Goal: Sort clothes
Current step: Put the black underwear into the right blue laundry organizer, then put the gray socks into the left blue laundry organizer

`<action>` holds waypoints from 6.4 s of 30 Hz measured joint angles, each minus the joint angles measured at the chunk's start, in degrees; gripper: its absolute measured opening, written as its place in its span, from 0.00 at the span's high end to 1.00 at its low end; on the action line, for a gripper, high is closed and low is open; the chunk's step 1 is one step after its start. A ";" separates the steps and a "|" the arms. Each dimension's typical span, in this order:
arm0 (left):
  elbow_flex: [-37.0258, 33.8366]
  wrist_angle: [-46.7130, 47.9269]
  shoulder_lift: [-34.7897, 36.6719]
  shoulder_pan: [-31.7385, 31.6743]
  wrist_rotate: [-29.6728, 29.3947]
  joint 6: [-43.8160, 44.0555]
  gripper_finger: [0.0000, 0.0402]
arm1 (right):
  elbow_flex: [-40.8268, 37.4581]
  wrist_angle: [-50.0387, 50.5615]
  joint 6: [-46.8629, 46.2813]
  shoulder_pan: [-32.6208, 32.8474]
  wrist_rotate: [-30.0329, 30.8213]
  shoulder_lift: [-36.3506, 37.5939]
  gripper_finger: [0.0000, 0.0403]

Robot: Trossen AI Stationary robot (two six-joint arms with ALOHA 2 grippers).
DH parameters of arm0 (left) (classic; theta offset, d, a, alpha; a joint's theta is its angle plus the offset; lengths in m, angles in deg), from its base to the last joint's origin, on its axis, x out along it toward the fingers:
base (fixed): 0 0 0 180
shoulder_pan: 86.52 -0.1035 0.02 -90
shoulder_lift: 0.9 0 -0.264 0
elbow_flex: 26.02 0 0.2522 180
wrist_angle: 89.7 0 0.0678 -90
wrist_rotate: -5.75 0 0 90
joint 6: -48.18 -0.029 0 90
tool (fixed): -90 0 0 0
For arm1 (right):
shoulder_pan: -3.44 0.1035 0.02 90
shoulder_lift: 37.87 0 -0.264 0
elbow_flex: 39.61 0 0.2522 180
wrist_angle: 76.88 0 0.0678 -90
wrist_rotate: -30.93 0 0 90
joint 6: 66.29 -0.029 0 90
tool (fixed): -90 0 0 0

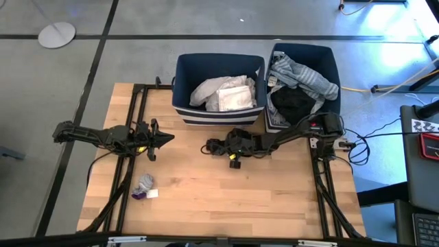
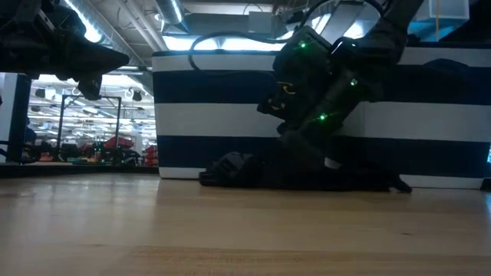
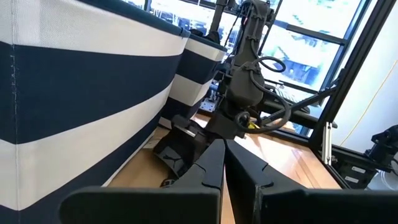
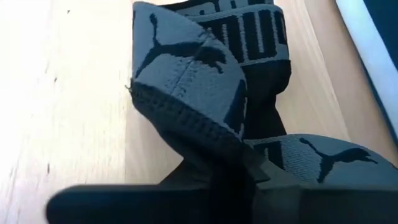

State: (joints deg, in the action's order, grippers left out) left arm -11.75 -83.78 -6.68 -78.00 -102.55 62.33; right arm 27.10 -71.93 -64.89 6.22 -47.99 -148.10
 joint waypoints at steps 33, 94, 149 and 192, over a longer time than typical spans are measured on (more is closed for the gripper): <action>0.00 0.17 0.00 -0.01 0.02 0.02 0.99 | 3.89 12.65 21.56 8.46 29.98 50.56 0.91; -0.01 1.31 0.00 -0.01 -0.44 0.04 0.99 | 24.26 70.48 -2.71 -41.81 12.85 32.06 0.86; 3.03 -7.31 -0.94 0.89 -0.39 -14.56 0.99 | -19.33 -1.59 2.51 12.69 -6.22 62.34 0.39; 50.81 37.67 -73.31 28.10 0.27 24.84 0.98 | -25.77 -16.17 6.96 16.33 -0.05 52.65 0.39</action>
State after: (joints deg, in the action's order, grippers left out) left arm 39.05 -46.10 -79.99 -49.90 -102.28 87.17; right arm 1.33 -88.09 -57.93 22.55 -48.04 -95.45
